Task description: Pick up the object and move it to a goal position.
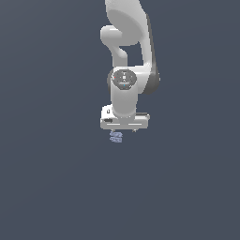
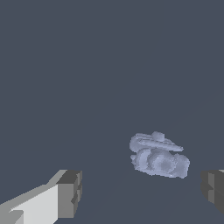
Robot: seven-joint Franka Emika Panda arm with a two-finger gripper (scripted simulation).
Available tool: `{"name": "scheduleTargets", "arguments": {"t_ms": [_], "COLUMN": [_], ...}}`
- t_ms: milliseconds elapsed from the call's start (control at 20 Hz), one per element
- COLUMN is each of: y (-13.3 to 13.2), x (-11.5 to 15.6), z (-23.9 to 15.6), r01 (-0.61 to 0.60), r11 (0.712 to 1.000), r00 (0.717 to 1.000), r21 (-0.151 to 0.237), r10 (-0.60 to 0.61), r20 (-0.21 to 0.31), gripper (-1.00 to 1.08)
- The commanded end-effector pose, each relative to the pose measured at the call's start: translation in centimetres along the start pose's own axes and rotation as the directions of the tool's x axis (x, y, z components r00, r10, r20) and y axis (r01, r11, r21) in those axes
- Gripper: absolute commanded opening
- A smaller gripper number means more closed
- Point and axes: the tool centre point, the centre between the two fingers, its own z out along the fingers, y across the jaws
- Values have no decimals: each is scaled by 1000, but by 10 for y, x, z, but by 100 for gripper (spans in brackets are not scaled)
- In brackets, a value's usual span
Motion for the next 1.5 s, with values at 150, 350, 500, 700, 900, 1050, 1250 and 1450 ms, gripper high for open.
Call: {"name": "scheduleTargets", "arguments": {"t_ms": [150,350,500,700,900,1050,1250,1450], "y": [0,-1,-2,-3,-2,-1,1,4], "x": [1,3,5,6,5,5,4,3], "z": [-1,-7,-11,-12,-11,-10,-8,-5], "r01": [6,29,42,43,54,77,126,194], "r11": [1000,1000,999,999,999,997,992,981], "r00": [1000,1000,999,999,998,997,992,981], "r21": [1,4,6,6,5,4,0,-4], "r10": [-6,-29,-42,-43,-54,-77,-126,-194], "r20": [-2,-11,-17,-19,-18,-19,-20,-21], "gripper": [100,100,100,100,100,100,100,100]}}
